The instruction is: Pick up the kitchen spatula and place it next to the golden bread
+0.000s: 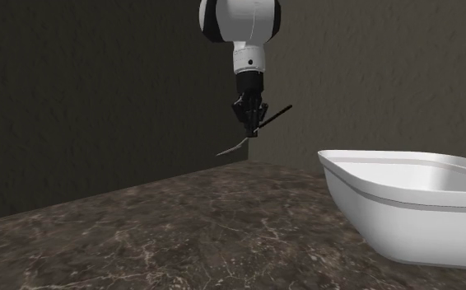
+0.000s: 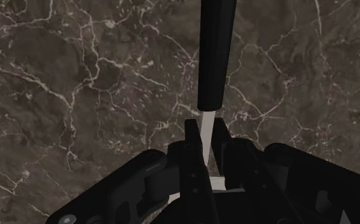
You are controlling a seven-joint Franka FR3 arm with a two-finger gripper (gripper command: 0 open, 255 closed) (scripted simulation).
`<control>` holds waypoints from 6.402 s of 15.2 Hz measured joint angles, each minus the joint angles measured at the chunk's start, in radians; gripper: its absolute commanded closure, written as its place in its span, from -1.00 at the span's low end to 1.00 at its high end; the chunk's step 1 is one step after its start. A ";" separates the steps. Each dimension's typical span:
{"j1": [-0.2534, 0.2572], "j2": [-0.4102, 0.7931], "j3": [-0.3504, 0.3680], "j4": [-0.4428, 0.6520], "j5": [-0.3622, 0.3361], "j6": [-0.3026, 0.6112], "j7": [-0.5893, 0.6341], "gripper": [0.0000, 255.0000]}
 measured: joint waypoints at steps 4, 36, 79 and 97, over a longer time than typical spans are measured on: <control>-0.004 -0.125 -0.019 -0.133 -0.073 0.030 -0.008 1.00; -0.452 -1.012 -0.157 -0.683 -0.646 -0.147 -0.335 1.00; -0.549 -1.149 -0.719 -0.476 -1.076 -0.073 -0.866 1.00; -0.528 -1.172 -0.836 -0.538 -1.166 0.023 -0.832 -1.00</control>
